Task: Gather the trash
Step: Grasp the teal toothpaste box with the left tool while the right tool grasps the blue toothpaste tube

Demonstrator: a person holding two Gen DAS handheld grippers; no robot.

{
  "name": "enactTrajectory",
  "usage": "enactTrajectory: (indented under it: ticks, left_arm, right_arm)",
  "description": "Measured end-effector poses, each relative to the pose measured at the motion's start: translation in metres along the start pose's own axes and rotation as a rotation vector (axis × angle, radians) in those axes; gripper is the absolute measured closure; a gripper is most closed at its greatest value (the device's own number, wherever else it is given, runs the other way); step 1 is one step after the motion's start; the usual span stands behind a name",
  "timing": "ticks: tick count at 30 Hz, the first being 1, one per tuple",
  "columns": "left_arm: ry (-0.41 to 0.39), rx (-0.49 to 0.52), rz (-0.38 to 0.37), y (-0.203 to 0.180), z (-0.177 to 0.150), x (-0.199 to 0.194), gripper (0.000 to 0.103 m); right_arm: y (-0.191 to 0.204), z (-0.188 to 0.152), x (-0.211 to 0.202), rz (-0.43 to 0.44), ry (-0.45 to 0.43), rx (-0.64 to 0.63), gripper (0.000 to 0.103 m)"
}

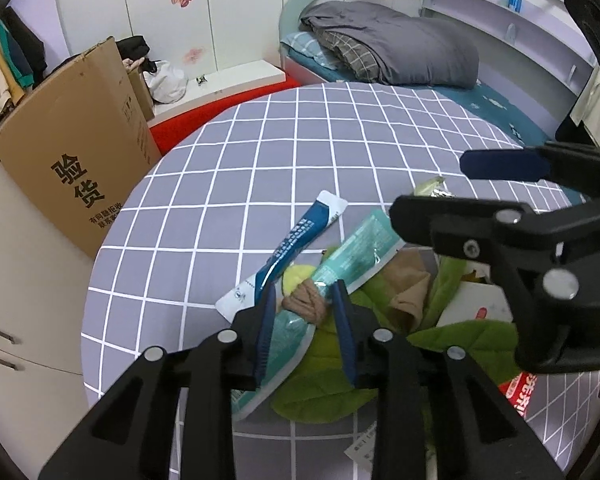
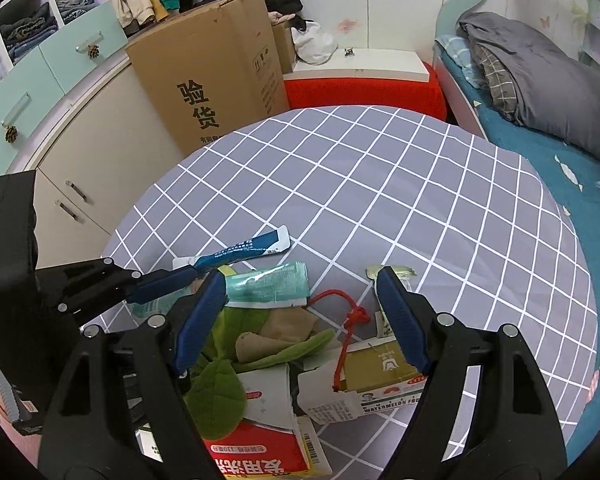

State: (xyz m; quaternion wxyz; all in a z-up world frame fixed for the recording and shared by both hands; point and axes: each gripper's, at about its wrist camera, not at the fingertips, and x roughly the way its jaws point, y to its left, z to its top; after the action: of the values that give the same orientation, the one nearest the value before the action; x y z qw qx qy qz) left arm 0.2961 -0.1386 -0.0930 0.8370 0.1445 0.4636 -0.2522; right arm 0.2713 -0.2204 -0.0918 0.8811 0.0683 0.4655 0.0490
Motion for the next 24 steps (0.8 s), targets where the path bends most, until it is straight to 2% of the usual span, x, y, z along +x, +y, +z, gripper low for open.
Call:
enactTrajectory:
  ticks: [4,11,15,18,22,24]
  left_arm:
    - [-0.033,-0.014,-0.002,0.002,0.0,-0.001,0.082]
    - [-0.151,-0.121,-0.022,0.018,0.003,-0.028,0.084]
    - [-0.212,-0.204,0.006,0.039,0.001,-0.05,0.084]
    - [-0.251,-0.298,0.05,0.063,-0.004,-0.063,0.084]
    - [-0.275,-0.37,0.132,0.091,-0.013,-0.07,0.084]
    - [-0.285,-0.401,0.14,0.105,-0.019,-0.073,0.084]
  right_arm:
    - [0.004,-0.002,0.005,0.0,0.016,0.006,0.026]
    - [0.003,0.005,0.006,0.026,0.017,0.072,0.026]
    - [0.01,0.017,0.009,0.056,0.027,0.114,0.026]
    - [0.02,0.023,0.026,0.104,0.097,0.147,0.027]
    - [0.032,0.026,0.058,0.144,0.205,0.198,0.04]
    - [0.038,0.026,0.069,0.126,0.232,0.195,0.043]
